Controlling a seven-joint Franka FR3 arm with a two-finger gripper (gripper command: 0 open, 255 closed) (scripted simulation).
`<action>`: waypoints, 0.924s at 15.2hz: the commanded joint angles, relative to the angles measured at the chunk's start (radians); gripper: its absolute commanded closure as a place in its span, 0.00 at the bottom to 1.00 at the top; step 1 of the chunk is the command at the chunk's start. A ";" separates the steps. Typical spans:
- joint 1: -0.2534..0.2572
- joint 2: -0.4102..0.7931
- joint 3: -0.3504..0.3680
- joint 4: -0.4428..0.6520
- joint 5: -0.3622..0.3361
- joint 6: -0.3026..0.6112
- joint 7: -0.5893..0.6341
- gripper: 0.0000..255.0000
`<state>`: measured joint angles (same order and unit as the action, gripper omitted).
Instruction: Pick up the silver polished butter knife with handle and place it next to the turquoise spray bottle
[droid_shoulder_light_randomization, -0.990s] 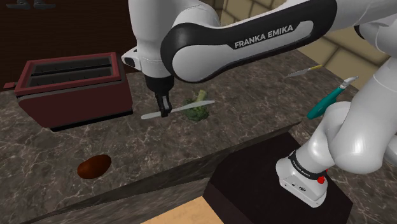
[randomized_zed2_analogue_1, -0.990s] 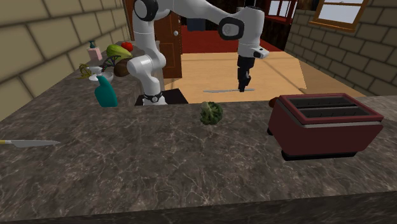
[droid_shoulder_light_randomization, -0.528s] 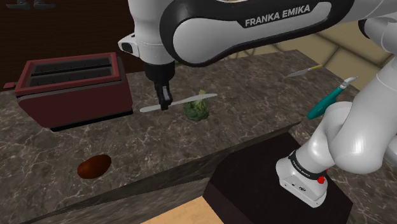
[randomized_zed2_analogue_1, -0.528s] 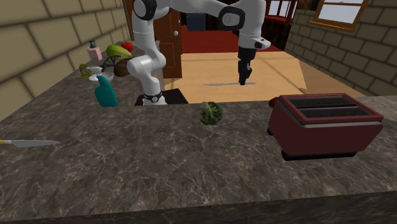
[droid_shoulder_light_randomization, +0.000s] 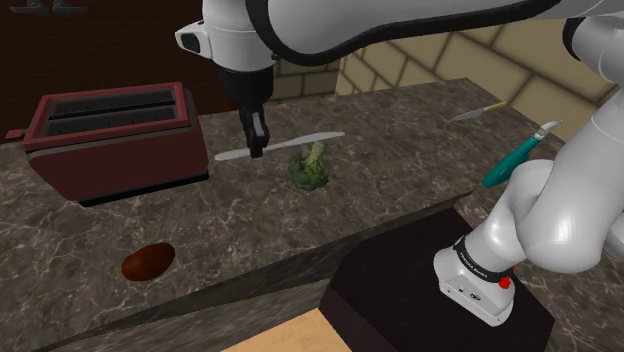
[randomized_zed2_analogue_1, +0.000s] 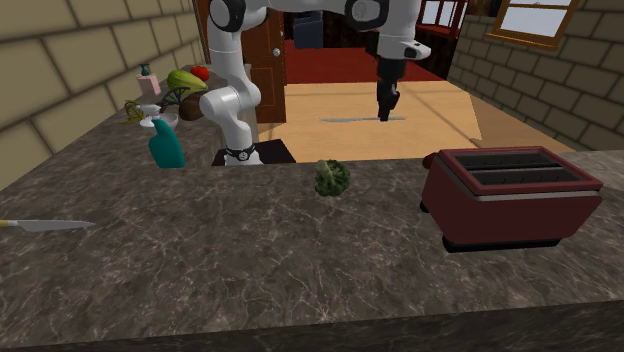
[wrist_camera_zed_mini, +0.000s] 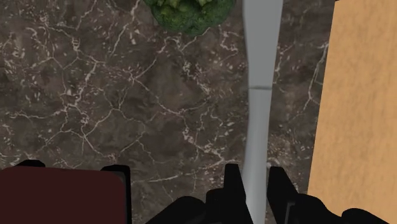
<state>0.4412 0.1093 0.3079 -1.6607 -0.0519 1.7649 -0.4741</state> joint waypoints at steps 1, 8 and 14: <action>0.001 0.001 0.000 0.029 0.000 -0.028 0.000 1.00; 0.004 0.014 0.002 0.139 -0.003 -0.127 0.000 1.00; 0.010 0.036 0.005 0.250 -0.010 -0.216 0.002 1.00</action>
<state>0.4499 0.1382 0.3122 -1.4340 -0.0601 1.5657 -0.4726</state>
